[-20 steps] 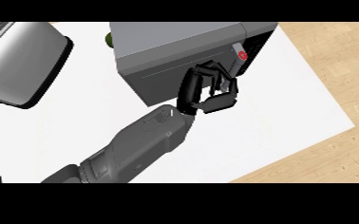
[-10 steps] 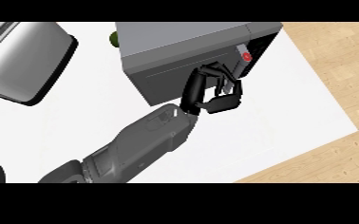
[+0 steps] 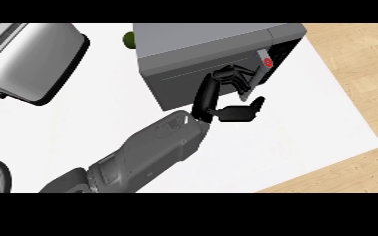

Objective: Pick up the milk, place it into the microwave and close the microwave

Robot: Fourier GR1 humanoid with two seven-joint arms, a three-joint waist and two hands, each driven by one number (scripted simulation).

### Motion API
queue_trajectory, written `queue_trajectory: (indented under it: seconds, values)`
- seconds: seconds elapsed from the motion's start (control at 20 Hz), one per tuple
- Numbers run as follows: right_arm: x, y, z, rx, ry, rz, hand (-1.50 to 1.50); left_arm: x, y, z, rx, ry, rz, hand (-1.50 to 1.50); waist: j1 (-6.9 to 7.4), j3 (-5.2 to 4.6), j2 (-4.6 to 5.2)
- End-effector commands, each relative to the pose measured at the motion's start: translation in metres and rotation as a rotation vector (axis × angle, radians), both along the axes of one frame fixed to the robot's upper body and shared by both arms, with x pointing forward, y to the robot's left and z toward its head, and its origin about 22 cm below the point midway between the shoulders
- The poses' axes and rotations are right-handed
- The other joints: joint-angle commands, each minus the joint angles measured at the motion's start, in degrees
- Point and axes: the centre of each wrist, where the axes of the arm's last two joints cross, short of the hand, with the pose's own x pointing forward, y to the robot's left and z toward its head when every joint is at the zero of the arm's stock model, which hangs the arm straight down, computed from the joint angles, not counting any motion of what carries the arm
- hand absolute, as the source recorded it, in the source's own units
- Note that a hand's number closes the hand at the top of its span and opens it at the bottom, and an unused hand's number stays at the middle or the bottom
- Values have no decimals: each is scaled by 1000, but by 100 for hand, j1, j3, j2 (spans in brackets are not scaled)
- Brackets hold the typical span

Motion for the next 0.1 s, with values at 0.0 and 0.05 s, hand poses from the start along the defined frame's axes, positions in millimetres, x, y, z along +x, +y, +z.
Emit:
queue_trajectory:
  seconds: [0.0,0.05]
  values:
    - [-4,-4,4,-21,5,-16,-150,18,41,-37,57,135,260,-150,134,-7,70]
    - [-5,-2,3,3,4,-16,-150,23,36,-26,36,146,248,-150,183,-4,42]
